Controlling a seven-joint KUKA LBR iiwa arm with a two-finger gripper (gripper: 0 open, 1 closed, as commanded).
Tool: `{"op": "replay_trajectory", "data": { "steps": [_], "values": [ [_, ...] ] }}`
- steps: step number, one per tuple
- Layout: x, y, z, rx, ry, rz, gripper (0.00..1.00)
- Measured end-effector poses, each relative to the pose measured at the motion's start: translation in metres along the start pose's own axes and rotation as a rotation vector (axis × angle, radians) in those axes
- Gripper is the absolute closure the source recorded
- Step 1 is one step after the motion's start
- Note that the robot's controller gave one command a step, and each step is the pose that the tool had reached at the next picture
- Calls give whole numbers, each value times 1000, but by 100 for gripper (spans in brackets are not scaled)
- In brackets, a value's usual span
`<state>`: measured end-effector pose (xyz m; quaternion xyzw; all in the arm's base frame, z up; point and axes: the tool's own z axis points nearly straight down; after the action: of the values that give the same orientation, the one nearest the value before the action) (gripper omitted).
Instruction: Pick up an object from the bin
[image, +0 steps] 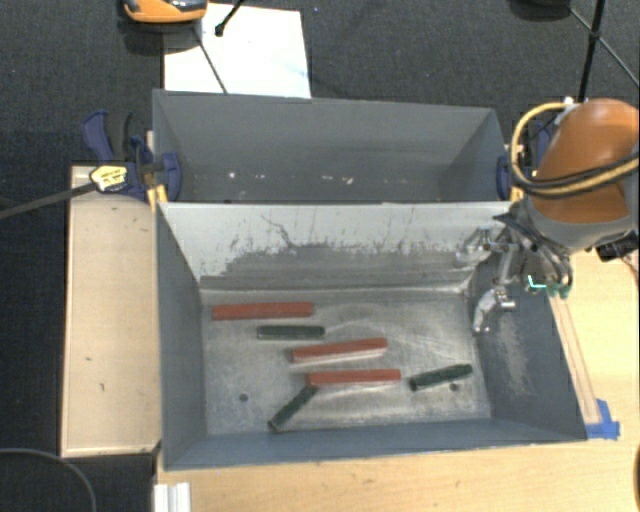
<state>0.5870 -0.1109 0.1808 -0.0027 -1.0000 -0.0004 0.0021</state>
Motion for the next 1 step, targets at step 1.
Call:
{"op": "replay_trajectory", "data": {
  "steps": [1],
  "values": [
    [-2,0,-4,2,-8,-3,0]
  ]
}}
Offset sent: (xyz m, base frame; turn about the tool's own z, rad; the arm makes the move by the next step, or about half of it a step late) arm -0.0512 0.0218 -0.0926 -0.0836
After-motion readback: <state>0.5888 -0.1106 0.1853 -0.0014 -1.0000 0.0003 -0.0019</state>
